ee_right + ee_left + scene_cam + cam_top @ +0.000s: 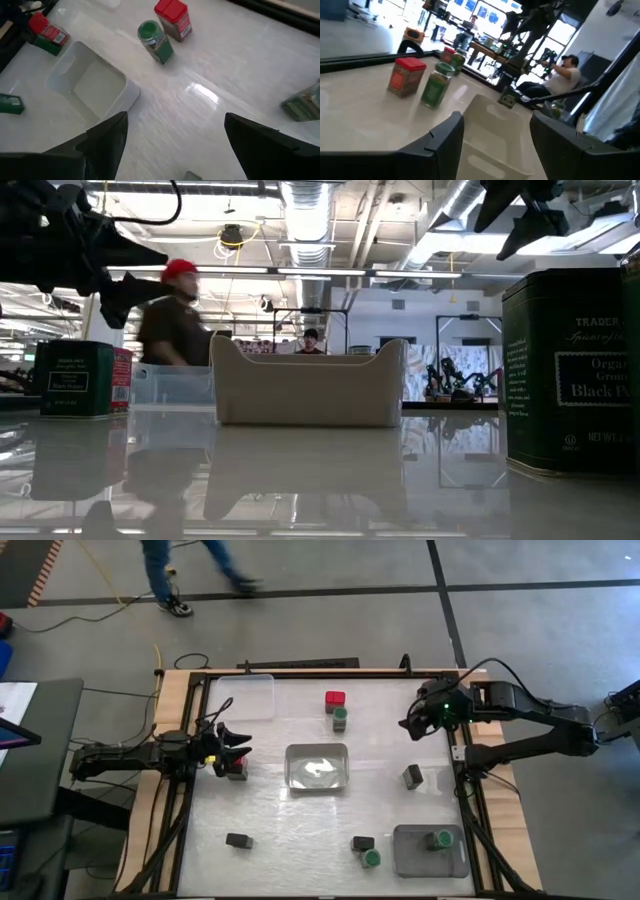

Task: Sort spices by type
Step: Put the top left black seasoning can into the transparent bin

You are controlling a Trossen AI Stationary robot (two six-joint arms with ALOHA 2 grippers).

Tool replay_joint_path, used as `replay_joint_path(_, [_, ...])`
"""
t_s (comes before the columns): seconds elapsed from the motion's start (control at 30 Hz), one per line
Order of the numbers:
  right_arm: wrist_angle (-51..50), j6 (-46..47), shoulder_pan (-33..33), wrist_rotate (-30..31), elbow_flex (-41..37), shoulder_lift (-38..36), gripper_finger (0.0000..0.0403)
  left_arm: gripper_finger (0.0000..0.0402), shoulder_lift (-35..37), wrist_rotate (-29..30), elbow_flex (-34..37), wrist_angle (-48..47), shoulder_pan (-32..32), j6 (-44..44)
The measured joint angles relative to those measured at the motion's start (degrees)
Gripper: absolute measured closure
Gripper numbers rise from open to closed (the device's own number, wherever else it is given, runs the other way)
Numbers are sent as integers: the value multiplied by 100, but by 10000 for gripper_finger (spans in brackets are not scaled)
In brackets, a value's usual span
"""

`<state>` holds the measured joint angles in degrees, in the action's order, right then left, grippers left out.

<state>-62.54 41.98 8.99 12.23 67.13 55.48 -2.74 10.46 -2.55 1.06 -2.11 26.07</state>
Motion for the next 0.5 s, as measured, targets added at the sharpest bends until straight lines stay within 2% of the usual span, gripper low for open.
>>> replay_joint_path(0.1, [2, -1, 0, 75, 0, 0, 46, 186, -135, 14, -522, -1000, -2, -21])
replay_joint_path(0.23, [48, -20, 0, 149, -2, 11, 46, 186, -575, 13, -1551, -2343, -4, 46])
replay_joint_path(0.33, [145, -53, 0, 149, -2, 15, 46, 186, -1152, 7, -2117, -3241, -4, 67])
replay_joint_path(0.5, [193, -163, 0, 157, -2, 15, 46, 186, -2273, 7, -2864, -4009, -4, -300])
